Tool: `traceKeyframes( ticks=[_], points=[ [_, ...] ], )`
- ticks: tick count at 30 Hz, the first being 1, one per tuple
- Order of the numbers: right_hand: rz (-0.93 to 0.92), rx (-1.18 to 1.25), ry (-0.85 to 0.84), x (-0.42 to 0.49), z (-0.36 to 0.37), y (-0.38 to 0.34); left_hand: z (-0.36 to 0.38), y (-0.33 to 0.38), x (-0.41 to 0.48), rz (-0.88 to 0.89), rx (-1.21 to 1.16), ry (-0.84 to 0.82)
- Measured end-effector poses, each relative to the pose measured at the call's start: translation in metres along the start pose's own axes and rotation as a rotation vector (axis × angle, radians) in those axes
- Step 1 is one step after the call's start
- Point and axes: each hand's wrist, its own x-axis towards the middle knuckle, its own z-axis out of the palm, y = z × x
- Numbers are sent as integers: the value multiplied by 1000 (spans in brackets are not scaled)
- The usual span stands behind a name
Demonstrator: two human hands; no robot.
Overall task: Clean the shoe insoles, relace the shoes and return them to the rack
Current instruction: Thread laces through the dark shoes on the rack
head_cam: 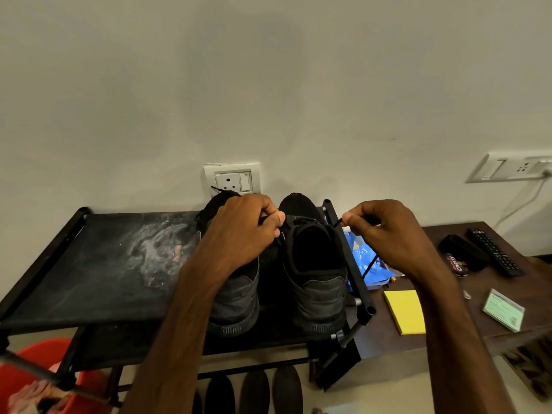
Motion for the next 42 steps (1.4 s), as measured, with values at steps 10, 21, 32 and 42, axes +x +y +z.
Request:
traceKeyframes(
  ticks=[10, 21, 32, 42],
  points=[
    [54, 203, -68, 2, 7, 0, 5, 17, -4, -48, -289, -35],
    [106, 280, -63, 5, 12, 1, 4, 17, -1, -44, -306, -26],
    [30, 251, 8, 7, -50, -60, -61, 72, 5, -152, -765, -83],
    [-20, 361, -37, 13, -90, -121, -125, 140, 31, 20, -679, -42]
  ],
)
